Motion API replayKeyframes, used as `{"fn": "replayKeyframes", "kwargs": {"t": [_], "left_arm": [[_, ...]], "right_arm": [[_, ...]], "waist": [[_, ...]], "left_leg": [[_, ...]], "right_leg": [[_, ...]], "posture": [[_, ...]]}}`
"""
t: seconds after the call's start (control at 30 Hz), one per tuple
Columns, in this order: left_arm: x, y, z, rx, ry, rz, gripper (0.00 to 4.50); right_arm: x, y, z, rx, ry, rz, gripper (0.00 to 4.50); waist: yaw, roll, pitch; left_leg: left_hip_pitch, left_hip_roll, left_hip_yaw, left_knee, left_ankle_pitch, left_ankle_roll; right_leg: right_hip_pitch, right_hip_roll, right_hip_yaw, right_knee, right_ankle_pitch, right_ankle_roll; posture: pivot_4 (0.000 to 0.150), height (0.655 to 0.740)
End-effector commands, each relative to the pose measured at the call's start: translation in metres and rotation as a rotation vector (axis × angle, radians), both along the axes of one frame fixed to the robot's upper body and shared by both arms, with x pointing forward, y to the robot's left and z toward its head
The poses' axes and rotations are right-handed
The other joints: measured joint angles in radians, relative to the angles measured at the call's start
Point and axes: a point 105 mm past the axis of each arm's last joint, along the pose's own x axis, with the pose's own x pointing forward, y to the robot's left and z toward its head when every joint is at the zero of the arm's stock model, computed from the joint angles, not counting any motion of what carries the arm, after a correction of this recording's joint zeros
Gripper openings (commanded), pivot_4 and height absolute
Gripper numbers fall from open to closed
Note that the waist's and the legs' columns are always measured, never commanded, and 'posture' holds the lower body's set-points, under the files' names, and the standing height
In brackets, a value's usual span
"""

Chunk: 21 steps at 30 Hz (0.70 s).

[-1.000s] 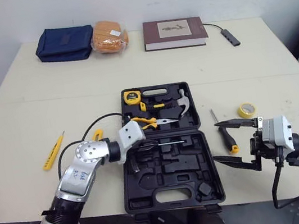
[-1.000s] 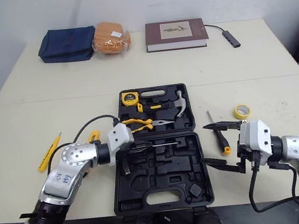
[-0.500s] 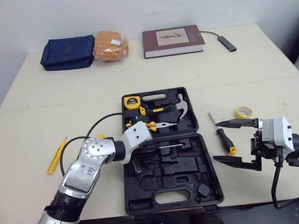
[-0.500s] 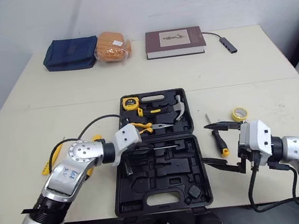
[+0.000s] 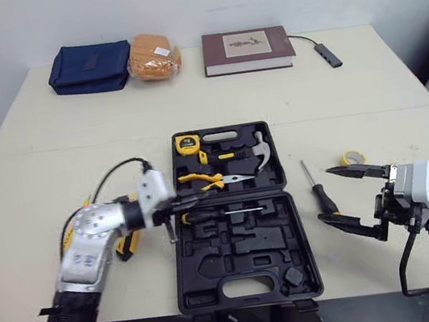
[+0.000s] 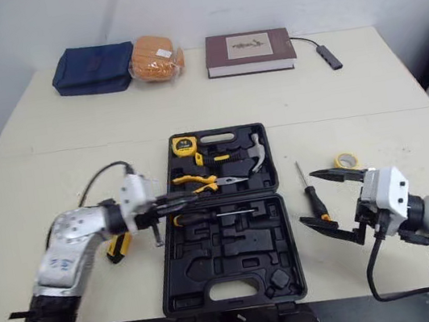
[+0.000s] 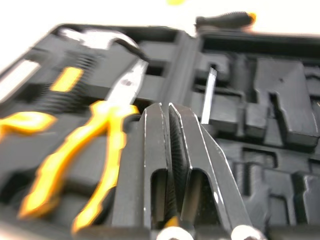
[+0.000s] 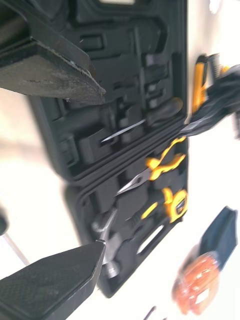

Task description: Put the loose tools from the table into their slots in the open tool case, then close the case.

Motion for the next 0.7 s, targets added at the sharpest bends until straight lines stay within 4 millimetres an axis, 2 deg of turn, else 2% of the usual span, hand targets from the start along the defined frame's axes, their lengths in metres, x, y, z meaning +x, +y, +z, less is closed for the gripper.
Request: {"fn": "replayKeyframes", "kwargs": {"t": [0.03,0.13,0.2,0.23,0.27,0.3,0.33,0.37,0.4,0.5,0.57,0.6,0.7], "left_arm": [[-0.007,0.055,0.012,0.001,-0.047,0.124,1.22],[-0.005,0.112,0.008,0.004,-0.049,0.358,2.55],[-0.007,0.139,0.005,0.006,-0.053,0.462,3.33],[-0.009,0.163,0.004,-0.006,-0.065,0.564,3.53],[-0.015,0.19,0.001,-0.015,-0.06,0.675,4.18],[-0.024,0.215,-0.002,-0.01,-0.055,0.771,4.26],[-0.031,0.229,-0.004,-0.003,-0.053,0.824,4.46],[-0.035,0.235,-0.006,0.003,-0.051,0.844,4.46],[-0.046,0.255,-0.009,0.023,-0.05,0.924,4.46],[-0.072,0.297,-0.011,0.027,-0.051,1.108,4.46],[-0.085,0.315,-0.009,0.022,-0.066,1.193,4.46],[-0.096,0.328,-0.011,0.02,-0.056,1.253,4.46],[-0.117,0.351,-0.019,0.003,-0.024,1.374,4.46]], "right_arm": [[-0.002,-0.037,0.012,-0.002,-0.106,-0.154,4.5],[-0.003,-0.079,0.013,-0.012,-0.195,-0.333,4.5],[-0.007,-0.095,0.009,-0.042,-0.213,-0.389,4.5],[-0.01,-0.106,0.007,-0.051,-0.22,-0.43,4.5],[-0.013,-0.12,0.005,-0.047,-0.226,-0.497,4.5],[-0.018,-0.135,0.002,-0.056,-0.229,-0.566,4.5],[-0.021,-0.145,0.0,-0.063,-0.232,-0.609,4.5],[-0.023,-0.149,-0.002,-0.069,-0.234,-0.628,4.5],[-0.028,-0.159,-0.003,-0.07,-0.238,-0.679,4.5],[-0.042,-0.181,-0.008,-0.062,-0.245,-0.801,4.5],[-0.054,-0.196,-0.013,-0.059,-0.239,-0.881,4.5],[-0.065,-0.208,-0.019,-0.051,-0.227,-0.955,4.5],[-0.094,-0.234,-0.036,-0.048,-0.181,-1.115,4.5]], "waist": [[-0.001,0.0,0.0],[-0.001,0.0,0.002],[-0.002,0.001,0.003],[-0.002,0.001,0.004],[-0.002,0.001,0.004],[-0.002,0.001,0.004],[-0.003,0.001,0.004],[-0.004,0.001,0.004],[-0.005,0.001,0.005],[-0.006,0.002,0.005],[-0.006,0.002,0.005],[-0.005,0.002,0.005],[-0.002,0.003,0.006]], "left_leg": [[0.0,0.0,0.0,0.0,0.0,0.0],[0.0,0.0,0.0,-0.002,0.0,0.0],[0.0,-0.001,0.001,-0.001,-0.001,0.002],[0.0,-0.001,0.001,-0.001,-0.001,0.002],[0.0,-0.001,0.0,-0.001,-0.001,0.001],[0.0,-0.001,0.0,-0.001,-0.004,-0.003],[0.0,-0.001,0.0,-0.002,-0.004,-0.004],[0.0,-0.001,0.0,-0.002,-0.004,-0.004],[0.0,0.0,0.0,-0.003,-0.005,-0.005],[0.0,0.0,0.001,-0.003,-0.006,-0.005],[0.0,0.0,0.001,-0.004,-0.006,-0.005],[0.001,0.0,0.001,-0.004,-0.006,-0.005],[0.001,0.0,0.001,-0.005,-0.007,-0.006]], "right_leg": [[0.0,0.0,-0.001,0.0,0.0,0.0],[0.0,0.002,-0.004,0.001,0.0,0.0],[0.0,0.0,-0.008,-0.003,0.001,0.001],[0.0,0.0,-0.008,-0.002,0.001,0.001],[0.0,-0.001,-0.007,-0.002,0.001,0.002],[0.0,-0.001,-0.006,-0.002,0.001,0.002],[-0.001,-0.001,-0.003,-0.002,0.001,0.002],[-0.001,-0.001,-0.002,-0.002,0.001,0.002],[-0.002,-0.001,0.0,-0.003,0.001,0.001],[-0.002,-0.001,0.002,-0.003,0.001,0.001],[-0.002,-0.002,0.003,-0.003,0.001,0.001],[-0.003,-0.001,0.003,-0.004,0.001,0.001],[-0.003,-0.002,0.004,-0.005,0.001,0.001]], "posture": [[0.15,0.74],[0.15,0.74],[0.15,0.74],[0.15,0.74],[0.15,0.74],[0.15,0.74],[0.15,0.74],[0.15,0.74],[0.15,0.74],[0.15,0.74],[0.15,0.74],[0.15,0.74],[0.15,0.74]]}}
